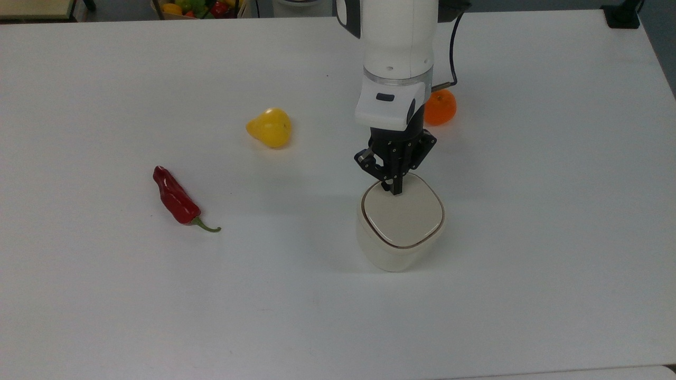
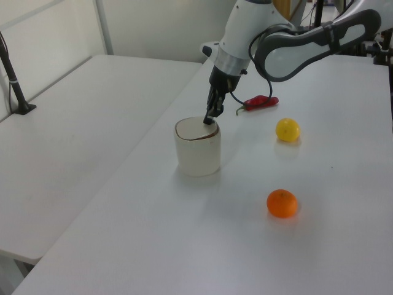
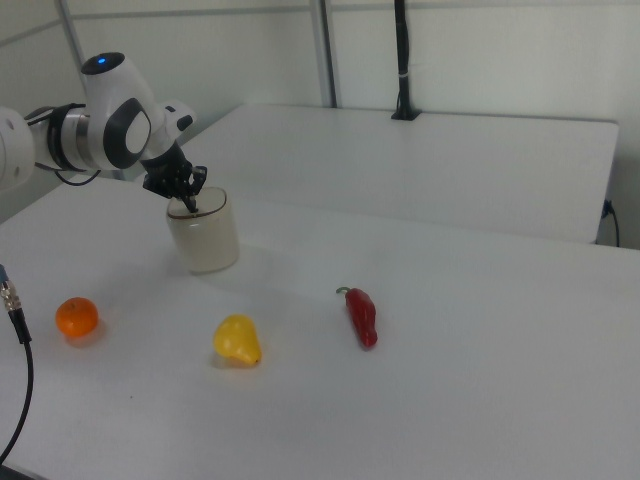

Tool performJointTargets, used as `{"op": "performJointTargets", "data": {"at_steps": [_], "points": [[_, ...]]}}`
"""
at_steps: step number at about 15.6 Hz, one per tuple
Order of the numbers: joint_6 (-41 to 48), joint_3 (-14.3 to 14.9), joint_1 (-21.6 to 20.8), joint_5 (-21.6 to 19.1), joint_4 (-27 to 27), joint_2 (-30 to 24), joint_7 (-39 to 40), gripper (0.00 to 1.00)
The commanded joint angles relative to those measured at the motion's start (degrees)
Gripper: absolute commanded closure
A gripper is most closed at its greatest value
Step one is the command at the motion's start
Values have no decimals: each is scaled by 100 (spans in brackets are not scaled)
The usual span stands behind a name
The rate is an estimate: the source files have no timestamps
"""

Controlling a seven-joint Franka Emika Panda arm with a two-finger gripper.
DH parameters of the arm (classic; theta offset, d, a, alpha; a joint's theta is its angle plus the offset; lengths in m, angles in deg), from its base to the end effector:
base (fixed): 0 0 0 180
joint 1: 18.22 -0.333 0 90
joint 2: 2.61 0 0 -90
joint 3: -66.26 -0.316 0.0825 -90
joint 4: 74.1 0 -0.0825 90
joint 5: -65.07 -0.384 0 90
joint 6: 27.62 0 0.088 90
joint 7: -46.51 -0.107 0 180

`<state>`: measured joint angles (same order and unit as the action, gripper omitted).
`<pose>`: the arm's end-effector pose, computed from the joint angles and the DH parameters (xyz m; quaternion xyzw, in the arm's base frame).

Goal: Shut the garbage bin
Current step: 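Press the gripper on the closed lid to seat it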

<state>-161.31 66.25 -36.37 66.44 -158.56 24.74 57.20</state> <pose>0.6911 0.2262 0.4432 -0.9492 -0.2508 -0.1900 0.0024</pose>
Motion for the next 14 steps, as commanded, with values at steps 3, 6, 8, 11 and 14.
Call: {"op": "performJointTargets", "data": {"at_steps": [3,6,8,11,14], "points": [[46,26,-14,-4,-44,130,91,100],[28,35,-22,-4,-123,165,117,100],[36,26,-22,-4,-115,165,117,100],[107,27,-22,-48,-80,69,73,100],[194,26,-22,-92,-79,-185,55,100]]}}
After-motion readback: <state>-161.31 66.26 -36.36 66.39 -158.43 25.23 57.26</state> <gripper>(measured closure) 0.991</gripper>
